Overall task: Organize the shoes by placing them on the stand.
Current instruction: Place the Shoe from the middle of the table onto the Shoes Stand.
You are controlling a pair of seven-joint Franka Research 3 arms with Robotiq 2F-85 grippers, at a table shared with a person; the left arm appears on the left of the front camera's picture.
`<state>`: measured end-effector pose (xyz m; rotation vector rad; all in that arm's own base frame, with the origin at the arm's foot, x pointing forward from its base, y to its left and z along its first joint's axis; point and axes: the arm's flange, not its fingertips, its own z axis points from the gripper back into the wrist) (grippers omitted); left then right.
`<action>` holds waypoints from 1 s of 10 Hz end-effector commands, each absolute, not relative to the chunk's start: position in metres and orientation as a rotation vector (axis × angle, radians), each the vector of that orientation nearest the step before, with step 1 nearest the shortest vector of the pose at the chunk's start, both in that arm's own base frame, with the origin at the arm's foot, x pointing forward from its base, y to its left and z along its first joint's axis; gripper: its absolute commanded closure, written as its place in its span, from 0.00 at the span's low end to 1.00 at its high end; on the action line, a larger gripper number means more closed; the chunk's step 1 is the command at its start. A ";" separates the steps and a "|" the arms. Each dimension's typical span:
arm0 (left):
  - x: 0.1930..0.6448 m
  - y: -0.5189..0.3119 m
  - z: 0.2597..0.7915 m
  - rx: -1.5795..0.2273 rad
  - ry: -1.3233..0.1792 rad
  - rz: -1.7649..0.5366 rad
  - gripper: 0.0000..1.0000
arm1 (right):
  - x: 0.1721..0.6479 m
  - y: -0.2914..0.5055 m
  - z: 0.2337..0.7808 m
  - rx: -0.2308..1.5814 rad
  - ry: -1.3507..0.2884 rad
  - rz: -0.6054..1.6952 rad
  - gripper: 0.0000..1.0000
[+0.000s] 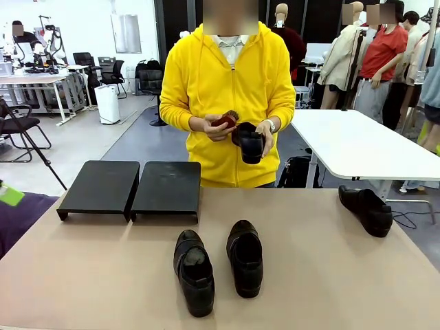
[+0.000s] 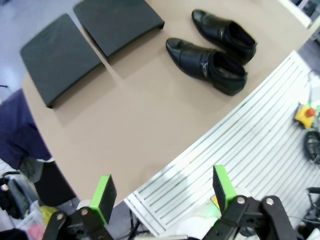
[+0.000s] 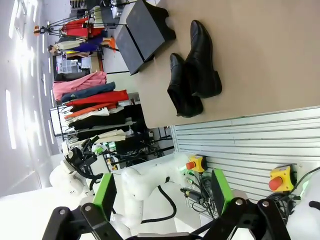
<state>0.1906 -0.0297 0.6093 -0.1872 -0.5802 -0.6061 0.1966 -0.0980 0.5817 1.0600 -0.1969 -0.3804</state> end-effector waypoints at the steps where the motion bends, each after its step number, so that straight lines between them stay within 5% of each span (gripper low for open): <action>1: 0.233 -0.115 0.611 -0.110 -0.460 -0.658 0.00 | 0.197 -0.099 0.584 1.071 -0.205 -0.366 0.00; 3: 0.268 -0.241 0.574 -0.163 -0.316 -0.827 0.00 | 0.197 -0.099 0.584 1.071 -0.205 -0.366 0.00; 6: 0.302 -0.376 0.508 -0.139 -0.178 -0.388 0.00 | 0.197 -0.099 0.584 1.071 -0.205 -0.366 0.00; 7: 0.316 -0.391 0.491 -0.143 -0.175 -0.263 0.00 | 0.197 -0.099 0.584 1.071 -0.205 -0.366 0.00; 8: 0.270 -0.348 0.499 -0.146 -0.219 -0.563 0.00 | 0.197 -0.099 0.584 1.071 -0.205 -0.366 0.00; 10: 0.270 -0.348 0.499 -0.146 -0.219 -0.563 0.00 | 0.197 -0.099 0.584 1.071 -0.205 -0.366 0.00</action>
